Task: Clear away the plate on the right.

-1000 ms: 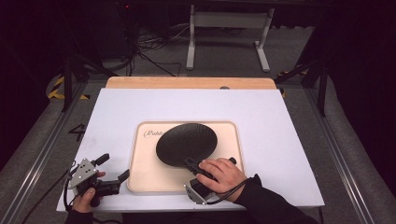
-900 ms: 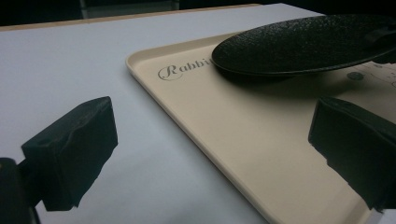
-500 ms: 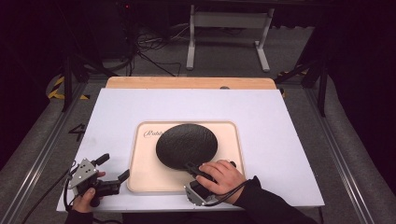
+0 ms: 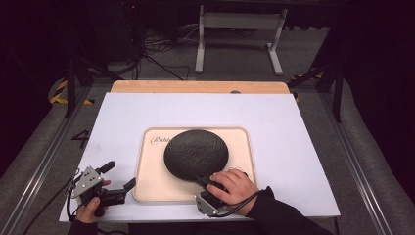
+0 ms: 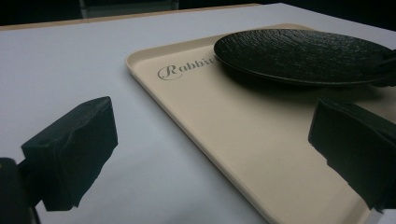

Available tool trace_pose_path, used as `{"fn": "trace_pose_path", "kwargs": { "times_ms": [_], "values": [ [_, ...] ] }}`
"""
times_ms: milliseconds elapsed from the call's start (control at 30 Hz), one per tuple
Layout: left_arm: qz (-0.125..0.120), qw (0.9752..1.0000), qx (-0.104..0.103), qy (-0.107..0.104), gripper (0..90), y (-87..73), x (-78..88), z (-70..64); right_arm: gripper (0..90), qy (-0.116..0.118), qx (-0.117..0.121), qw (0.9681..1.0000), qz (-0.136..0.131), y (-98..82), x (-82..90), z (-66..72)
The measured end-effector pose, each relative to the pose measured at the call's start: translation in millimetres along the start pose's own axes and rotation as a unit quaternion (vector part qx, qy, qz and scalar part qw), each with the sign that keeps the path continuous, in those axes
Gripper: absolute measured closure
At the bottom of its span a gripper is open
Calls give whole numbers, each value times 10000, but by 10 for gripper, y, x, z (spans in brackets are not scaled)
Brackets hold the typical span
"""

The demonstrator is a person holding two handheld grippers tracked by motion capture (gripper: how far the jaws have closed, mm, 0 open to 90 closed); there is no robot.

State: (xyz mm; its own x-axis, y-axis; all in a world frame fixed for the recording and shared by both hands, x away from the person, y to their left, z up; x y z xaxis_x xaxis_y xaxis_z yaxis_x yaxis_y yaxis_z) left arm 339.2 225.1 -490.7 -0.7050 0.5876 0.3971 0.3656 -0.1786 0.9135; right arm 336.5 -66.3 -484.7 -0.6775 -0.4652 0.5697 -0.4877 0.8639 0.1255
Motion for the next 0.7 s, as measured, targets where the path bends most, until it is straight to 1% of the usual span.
{"fn": "trace_pose_path", "kwargs": {
  "times_ms": [67,133,167,233,300,333,367,500,533,600,633,667,700],
  "values": [
    [6,10000,3,-2,20,0,1,1,816,102,-16,9999,-12,7,-19,47],
    [8,10000,3,-5,20,0,0,0,806,115,31,9999,-36,13,-27,57],
    [8,10000,0,-5,20,0,0,0,798,134,-19,9999,-27,15,-28,72],
    [9,10000,-3,-8,20,0,0,0,787,170,14,9998,-59,21,-31,82],
    [12,10000,-11,-14,20,0,-1,0,783,193,-16,9998,-34,20,-30,95],
    [12,10000,-2,-10,20,0,-1,0,779,216,6,9998,-45,24,-35,109],
    [12,10000,-4,-10,21,0,-2,0,772,288,-28,9996,-44,27,-37,140],
    [26,10000,-4,-14,20,0,-3,1,759,289,7,9996,-57,37,-19,133],
    [40,10000,-2,-19,20,-1,-2,1,755,288,-34,9996,-66,38,-15,134],
    [44,10000,-1,-22,20,-1,-3,1,751,283,-27,9996,-84,38,0,129],
    [43,10000,1,-30,20,-1,-4,1,749,286,-74,9995,-97,39,8,133],
    [48,10000,-9,-39,20,-1,-4,3,745,284,-37,9995,-142,43,11,121],
    [53,10000,-5,-43,20,-1,-5,3,733,286,-78,9994,-157,44,25,115]
  ]
}}
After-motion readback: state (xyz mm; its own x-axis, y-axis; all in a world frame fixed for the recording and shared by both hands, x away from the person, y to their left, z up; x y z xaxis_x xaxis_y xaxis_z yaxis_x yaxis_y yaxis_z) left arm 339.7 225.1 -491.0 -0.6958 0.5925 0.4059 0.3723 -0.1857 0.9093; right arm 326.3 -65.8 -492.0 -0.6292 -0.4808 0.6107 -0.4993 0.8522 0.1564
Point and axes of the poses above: each handheld gripper's, and its own axes: x roughly backward along the jaws, y roughly out of its top, z roughly to its left, the point moved 6 cm from there along -x, roughly forward along the jaws, and after that the axes turned 5 degrees about z, right-handed, at the moved point
